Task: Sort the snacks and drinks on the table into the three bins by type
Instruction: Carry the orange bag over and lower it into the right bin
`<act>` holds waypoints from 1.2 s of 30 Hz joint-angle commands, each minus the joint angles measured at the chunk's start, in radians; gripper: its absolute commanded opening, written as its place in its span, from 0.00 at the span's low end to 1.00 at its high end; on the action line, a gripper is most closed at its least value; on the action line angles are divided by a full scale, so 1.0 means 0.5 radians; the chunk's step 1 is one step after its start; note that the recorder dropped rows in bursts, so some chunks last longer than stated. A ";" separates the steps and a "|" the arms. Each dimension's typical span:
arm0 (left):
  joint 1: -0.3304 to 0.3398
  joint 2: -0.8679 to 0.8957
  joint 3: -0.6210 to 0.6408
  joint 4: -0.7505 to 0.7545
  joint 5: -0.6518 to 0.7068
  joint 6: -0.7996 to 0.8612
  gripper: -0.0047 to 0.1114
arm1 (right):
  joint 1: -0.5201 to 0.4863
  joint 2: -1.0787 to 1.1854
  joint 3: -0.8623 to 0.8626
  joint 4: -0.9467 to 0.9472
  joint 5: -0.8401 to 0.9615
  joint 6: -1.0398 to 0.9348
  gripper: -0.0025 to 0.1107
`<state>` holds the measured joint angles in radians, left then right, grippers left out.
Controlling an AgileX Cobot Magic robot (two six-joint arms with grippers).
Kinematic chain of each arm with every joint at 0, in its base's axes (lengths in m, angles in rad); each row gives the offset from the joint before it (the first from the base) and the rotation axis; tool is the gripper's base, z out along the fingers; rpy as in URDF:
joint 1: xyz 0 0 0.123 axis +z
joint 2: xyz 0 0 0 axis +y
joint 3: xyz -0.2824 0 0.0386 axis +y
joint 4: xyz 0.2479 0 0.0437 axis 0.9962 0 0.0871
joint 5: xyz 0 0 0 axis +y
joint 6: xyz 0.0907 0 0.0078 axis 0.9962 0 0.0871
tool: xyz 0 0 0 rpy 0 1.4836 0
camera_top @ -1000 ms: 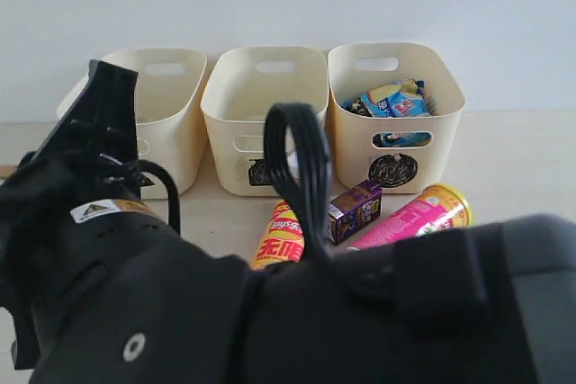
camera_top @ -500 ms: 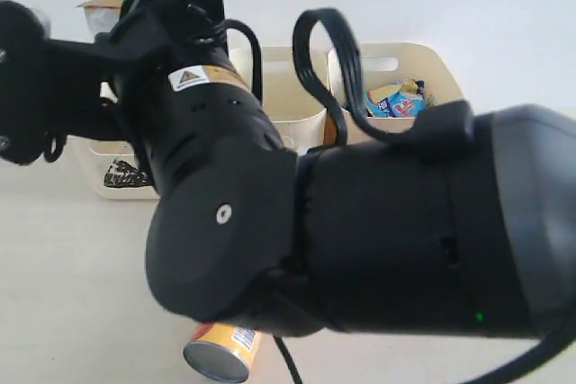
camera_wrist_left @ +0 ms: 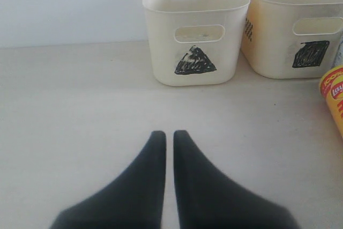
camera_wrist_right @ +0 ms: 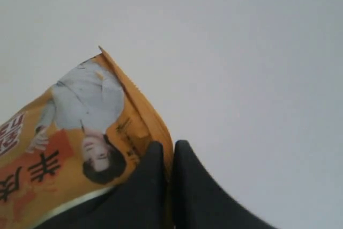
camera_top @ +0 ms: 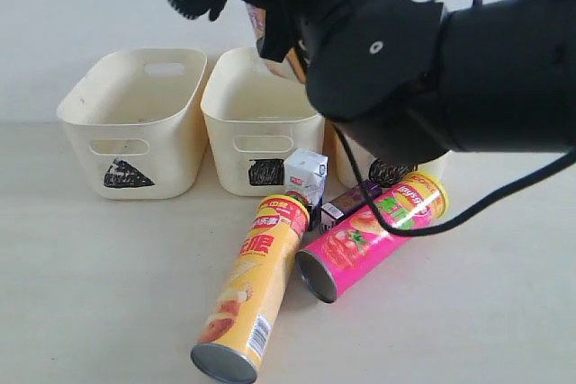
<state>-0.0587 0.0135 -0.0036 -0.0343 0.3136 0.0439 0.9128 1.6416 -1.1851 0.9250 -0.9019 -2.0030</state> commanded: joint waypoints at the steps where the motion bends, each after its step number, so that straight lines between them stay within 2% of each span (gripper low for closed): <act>1: 0.006 -0.015 0.007 -0.015 -0.013 0.003 0.08 | -0.149 -0.031 -0.005 -0.109 0.039 0.118 0.02; 11: 0.006 -0.015 0.007 -0.015 -0.013 0.003 0.08 | -0.541 -0.028 -0.005 -0.354 0.241 0.662 0.02; 20: 0.006 -0.015 0.007 -0.015 -0.013 0.003 0.08 | -0.913 0.054 -0.005 -0.803 0.467 1.479 0.02; 27: 0.006 -0.015 0.007 -0.015 -0.013 0.003 0.08 | -1.035 0.327 -0.097 -1.097 0.444 1.998 0.02; 36: 0.006 -0.015 0.007 -0.015 -0.013 0.003 0.08 | -1.069 0.521 -0.210 -1.049 0.420 2.022 0.02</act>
<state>-0.0587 0.0135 -0.0036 -0.0343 0.3136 0.0439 0.3846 1.9110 -1.2783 0.3991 -0.6798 -1.0002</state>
